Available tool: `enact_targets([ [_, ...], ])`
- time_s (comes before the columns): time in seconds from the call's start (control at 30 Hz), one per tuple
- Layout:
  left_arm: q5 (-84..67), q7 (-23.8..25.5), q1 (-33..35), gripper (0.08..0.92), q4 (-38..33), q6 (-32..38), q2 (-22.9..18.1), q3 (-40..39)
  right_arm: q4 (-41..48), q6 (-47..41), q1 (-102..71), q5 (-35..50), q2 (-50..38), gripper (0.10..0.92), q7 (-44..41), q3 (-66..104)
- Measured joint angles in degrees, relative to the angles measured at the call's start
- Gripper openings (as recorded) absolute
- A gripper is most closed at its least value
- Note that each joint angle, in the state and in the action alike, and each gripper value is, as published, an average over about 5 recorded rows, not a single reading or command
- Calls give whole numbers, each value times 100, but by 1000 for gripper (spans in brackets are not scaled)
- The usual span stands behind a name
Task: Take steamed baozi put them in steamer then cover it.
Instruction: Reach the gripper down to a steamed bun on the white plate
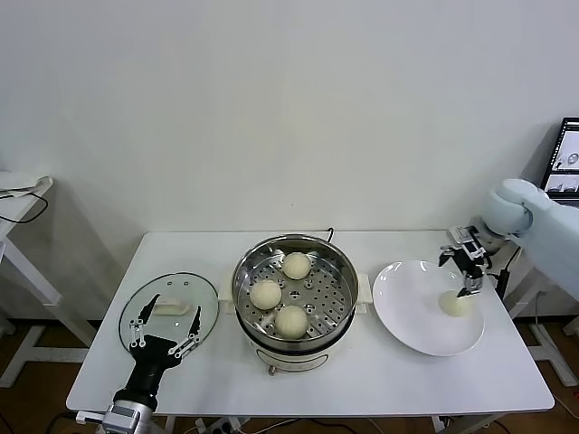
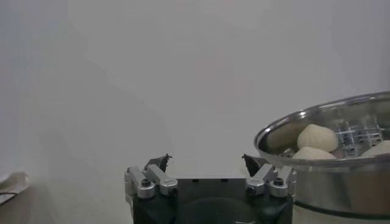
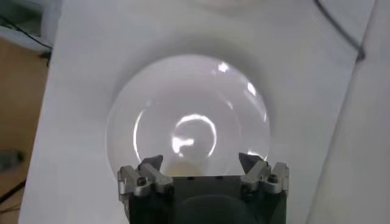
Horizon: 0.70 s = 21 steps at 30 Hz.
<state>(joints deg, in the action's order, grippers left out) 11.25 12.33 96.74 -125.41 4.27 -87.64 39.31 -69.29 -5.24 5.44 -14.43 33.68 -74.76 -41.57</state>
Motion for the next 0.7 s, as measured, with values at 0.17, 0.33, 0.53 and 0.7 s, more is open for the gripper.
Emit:
enact_targets([
  [0.17,14,-8,21,823,-3,-3,-6,-2,413,36,-564,-404,144,823,69,629],
  [0.33,16,-15,24,823,-5,-11,-6,-2,748,77,-958,-681,302,823,162,1070],
  [0.53,27,-20,13,823,1,-16,-11,-14,1089,131,-1281,-930,515,823,322,1432],
  [0.7,39,-22,17,823,2,-17,-15,-16,1323,189,-1441,-1091,682,823,480,1639],
])
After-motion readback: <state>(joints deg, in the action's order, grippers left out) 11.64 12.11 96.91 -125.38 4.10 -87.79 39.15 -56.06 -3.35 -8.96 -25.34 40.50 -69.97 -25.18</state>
